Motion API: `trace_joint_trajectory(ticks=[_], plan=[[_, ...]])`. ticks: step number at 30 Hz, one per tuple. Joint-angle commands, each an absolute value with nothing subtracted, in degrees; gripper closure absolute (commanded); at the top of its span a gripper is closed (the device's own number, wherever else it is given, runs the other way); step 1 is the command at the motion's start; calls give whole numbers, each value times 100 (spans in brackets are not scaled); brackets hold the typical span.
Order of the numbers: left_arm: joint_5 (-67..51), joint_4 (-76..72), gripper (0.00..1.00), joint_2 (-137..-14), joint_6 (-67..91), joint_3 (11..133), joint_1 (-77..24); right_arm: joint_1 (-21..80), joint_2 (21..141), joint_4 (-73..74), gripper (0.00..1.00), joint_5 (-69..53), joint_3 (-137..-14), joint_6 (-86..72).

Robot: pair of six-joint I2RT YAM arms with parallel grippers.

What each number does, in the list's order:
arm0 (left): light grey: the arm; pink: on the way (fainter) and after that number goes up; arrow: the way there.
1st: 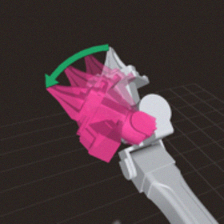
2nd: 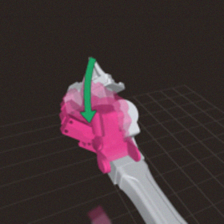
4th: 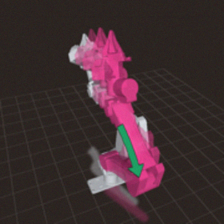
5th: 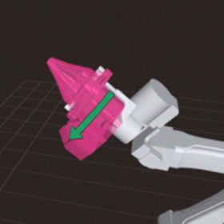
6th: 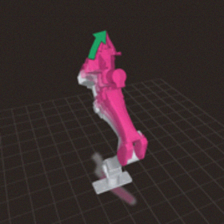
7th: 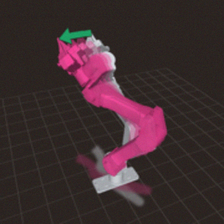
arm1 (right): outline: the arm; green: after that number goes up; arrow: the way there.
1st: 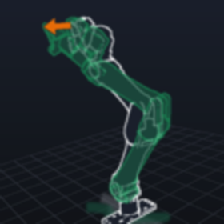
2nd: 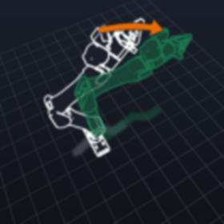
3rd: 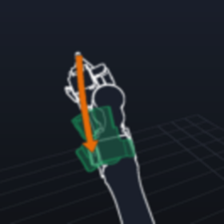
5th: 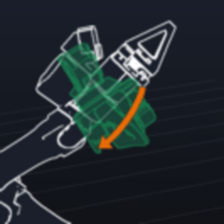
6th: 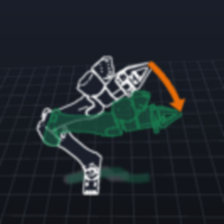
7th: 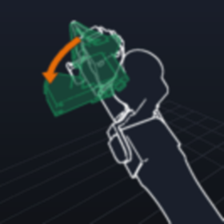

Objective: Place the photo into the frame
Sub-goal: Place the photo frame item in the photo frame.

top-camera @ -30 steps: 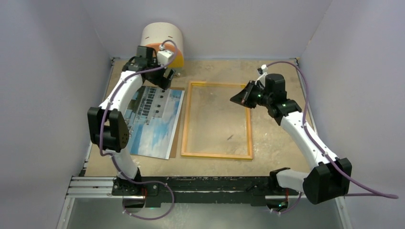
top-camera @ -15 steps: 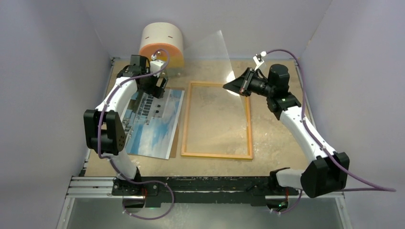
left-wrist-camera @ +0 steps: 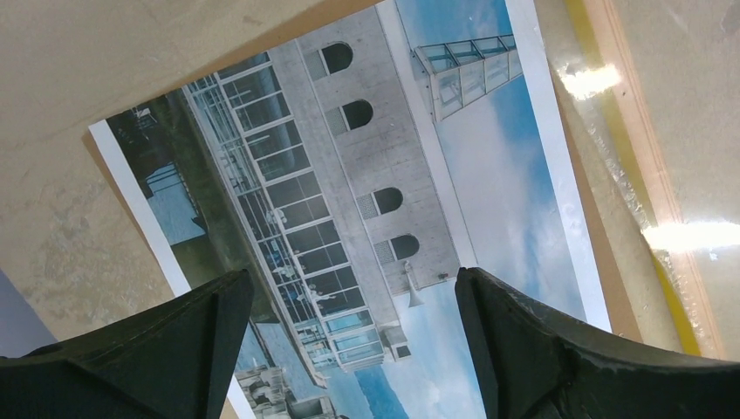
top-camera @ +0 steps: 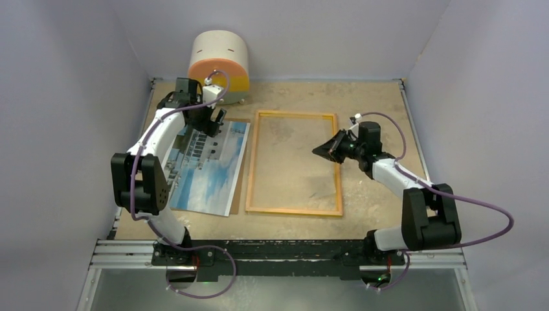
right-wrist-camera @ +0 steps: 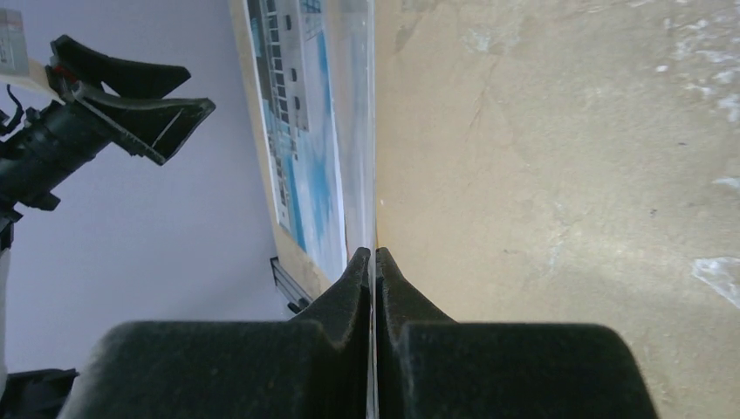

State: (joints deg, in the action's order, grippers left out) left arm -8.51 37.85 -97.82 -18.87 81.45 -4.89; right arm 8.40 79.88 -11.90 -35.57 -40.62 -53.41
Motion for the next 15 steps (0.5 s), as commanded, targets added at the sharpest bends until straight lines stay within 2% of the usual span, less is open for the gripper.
trace_joint_trajectory(ticks=[1, 15], plan=[[-829, 3762, 8, -9704, -2026, 8049, -448, 686, 7848, -1736, 100, -3314, -3871, -5176], [-968, 3638, 8, -9738, -2101, 7703, -465, 602, 7988, -2695, 100, -2788, -3027, -5412]])
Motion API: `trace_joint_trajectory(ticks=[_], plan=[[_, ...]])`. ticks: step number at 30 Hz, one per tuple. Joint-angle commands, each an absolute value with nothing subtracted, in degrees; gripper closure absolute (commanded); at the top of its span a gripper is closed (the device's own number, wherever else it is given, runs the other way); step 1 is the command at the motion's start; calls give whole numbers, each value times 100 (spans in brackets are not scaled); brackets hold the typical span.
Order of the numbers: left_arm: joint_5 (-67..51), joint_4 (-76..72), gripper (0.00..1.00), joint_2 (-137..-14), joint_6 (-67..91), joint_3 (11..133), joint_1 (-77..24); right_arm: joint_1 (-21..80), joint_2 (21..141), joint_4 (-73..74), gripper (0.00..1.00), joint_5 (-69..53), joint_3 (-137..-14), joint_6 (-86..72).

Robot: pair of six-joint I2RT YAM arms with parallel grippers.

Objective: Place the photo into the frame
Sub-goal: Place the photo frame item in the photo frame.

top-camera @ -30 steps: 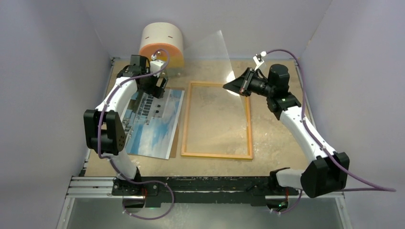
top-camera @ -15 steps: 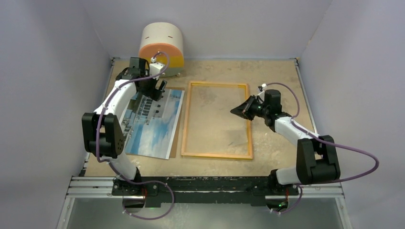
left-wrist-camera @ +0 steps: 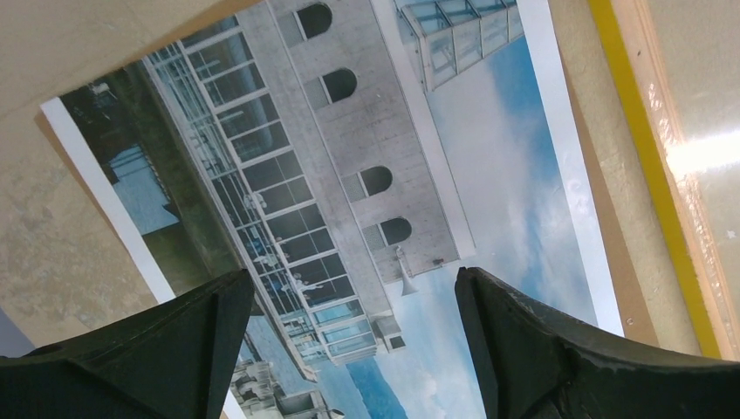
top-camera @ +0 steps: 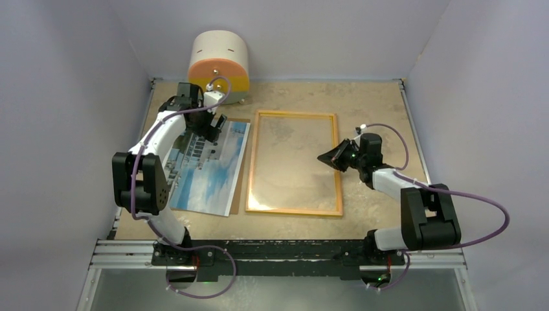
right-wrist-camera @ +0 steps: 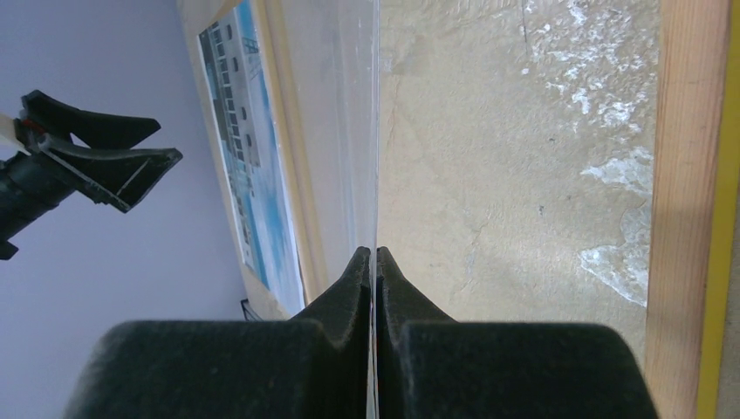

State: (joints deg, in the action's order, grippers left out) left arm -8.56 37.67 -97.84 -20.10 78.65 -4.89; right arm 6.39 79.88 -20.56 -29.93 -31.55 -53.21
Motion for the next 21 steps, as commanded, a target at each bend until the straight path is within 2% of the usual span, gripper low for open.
trace_joint_trajectory(ticks=[1, 13, 21], plan=[[-974, 3610, 8, -9746, -2091, 7655, -478, 592, 7989, -2798, 100, -2748, -2964, -5445], [-791, 3507, 9, -9888, -2066, 7492, -801, 571, 8054, -3453, 100, -2618, -2519, -5684], [-90, 3130, 9, -9959, -2040, 7173, -1489, 571, 8100, -3886, 100, -2559, -2252, -5825]])
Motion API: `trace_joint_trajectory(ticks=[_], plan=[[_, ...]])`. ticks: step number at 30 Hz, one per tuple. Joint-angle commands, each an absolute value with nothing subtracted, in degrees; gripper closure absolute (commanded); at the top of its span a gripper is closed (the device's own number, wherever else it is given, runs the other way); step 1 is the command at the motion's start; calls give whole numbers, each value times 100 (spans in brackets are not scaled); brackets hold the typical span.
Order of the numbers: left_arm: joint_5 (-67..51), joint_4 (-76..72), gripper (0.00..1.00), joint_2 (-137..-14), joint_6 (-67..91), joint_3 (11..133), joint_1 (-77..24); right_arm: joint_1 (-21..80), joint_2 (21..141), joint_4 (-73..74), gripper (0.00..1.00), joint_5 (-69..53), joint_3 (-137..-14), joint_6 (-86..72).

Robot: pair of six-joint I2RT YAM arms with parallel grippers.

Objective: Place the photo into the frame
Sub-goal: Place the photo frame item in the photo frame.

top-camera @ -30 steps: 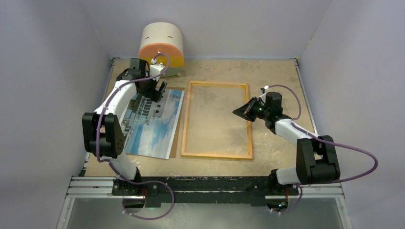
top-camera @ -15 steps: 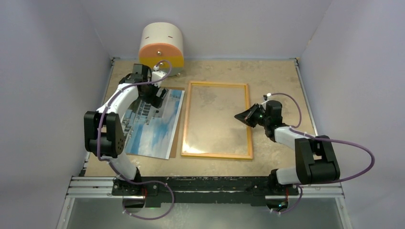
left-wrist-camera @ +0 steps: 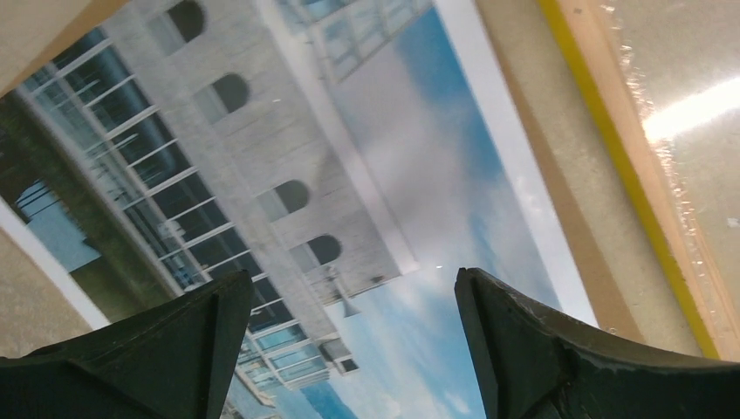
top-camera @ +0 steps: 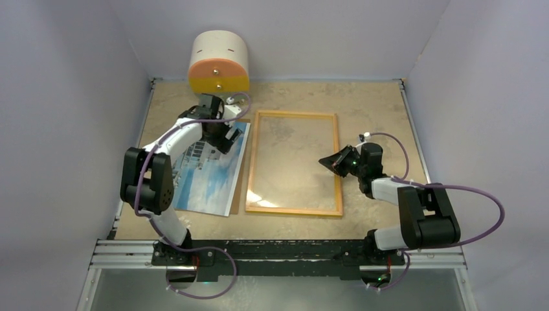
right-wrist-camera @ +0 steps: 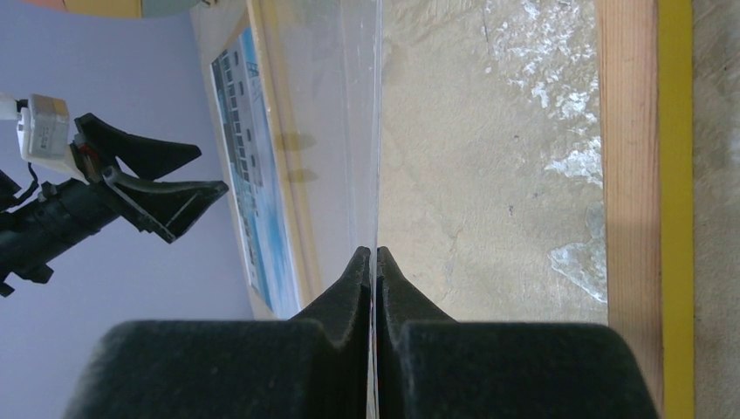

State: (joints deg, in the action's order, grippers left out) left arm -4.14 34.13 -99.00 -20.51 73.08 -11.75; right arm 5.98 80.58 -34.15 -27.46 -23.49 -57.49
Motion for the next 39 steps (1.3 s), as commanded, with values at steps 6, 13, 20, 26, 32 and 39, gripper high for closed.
trace_joint_trajectory(ticks=[6, 13, 20, 26, 32, 39], plan=[[-28, 2909, 9, -10215, -1917, 7126, -1722, 571, 8177, -3899, 100, -2666, -2235, -5850], [347, 2484, 10, -10266, -1868, 6946, -2067, 565, 8037, -3653, 100, -2629, -2280, -5710], [385, 2419, 10, -10470, -1877, 7005, -2226, 515, 8058, -3253, 100, -2801, -2489, -5419], [413, 2384, 10, -10578, -1912, 7018, -2249, 495, 8062, -3149, 100, -2901, -2538, -5346], [411, 2374, 10, -10623, -1941, 7034, -2284, 492, 8134, -3232, 100, -2982, -2589, -5251], [289, 2399, 10, -10757, -1977, 7096, -2342, 487, 8051, -3507, 100, -3205, -2718, -5096]])
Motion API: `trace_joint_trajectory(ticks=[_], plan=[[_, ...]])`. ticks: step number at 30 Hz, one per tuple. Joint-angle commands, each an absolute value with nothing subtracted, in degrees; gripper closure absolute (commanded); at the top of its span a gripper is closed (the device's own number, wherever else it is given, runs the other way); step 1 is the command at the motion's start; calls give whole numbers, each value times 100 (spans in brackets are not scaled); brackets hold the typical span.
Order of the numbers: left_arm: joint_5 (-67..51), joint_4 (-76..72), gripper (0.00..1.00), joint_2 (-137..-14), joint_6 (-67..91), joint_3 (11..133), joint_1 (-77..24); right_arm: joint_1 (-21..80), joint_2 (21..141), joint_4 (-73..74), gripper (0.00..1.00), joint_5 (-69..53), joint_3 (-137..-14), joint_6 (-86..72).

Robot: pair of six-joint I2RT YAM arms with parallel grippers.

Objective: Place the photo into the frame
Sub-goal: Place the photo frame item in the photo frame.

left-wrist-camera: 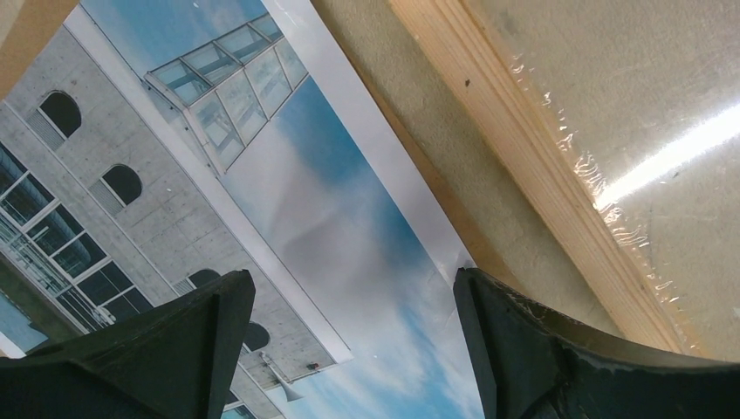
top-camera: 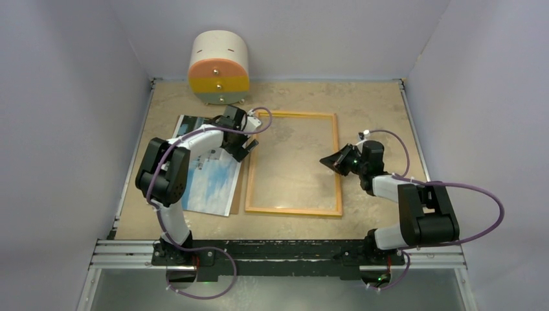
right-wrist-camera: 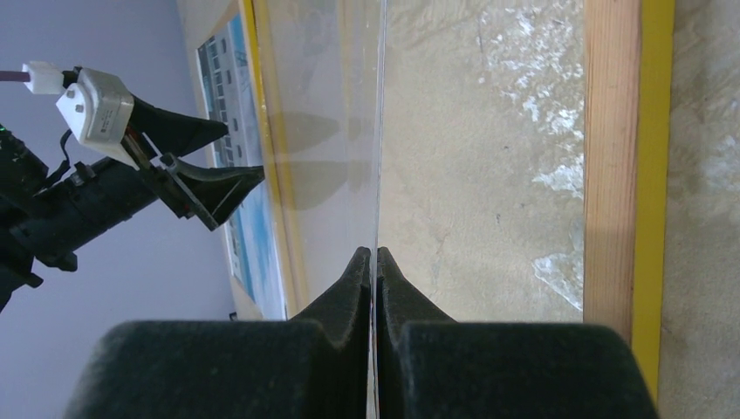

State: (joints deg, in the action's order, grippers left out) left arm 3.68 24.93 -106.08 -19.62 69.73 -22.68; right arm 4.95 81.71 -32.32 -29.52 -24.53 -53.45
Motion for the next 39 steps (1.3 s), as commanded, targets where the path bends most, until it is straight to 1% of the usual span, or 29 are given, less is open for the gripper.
trace_joint_trajectory(ticks=[1, 15, 19, 23, 28, 36, 39], plan=[[273, 2411, 10, -10776, -1992, 7105, -2358, 492, 8051, -3512, 100, -3243, -2746, -5061], [170, 2460, 10, -10853, -2079, 7077, -2501, 490, 8301, -3900, 100, -3546, -2729, -5211], [-43, 2363, 10, -10737, -2120, 6897, -2598, 487, 8340, -4290, 100, -3618, -2532, -5477], [-493, 2276, 10, -10569, -2183, 6729, -2602, 490, 8364, -4671, 100, -3709, -2356, -5685], [-557, 2332, 10, -10590, -2281, 6723, -2602, 492, 8335, -5124, 100, -3787, -2270, -5777], [-582, 2329, 10, -10611, -2255, 6758, -2602, 490, 8256, -5047, 100, -3636, -2414, -5542], [-554, 2352, 10, -10614, -2279, 6761, -2602, 497, 8323, -5013, 97, -3534, -2446, -5463]])
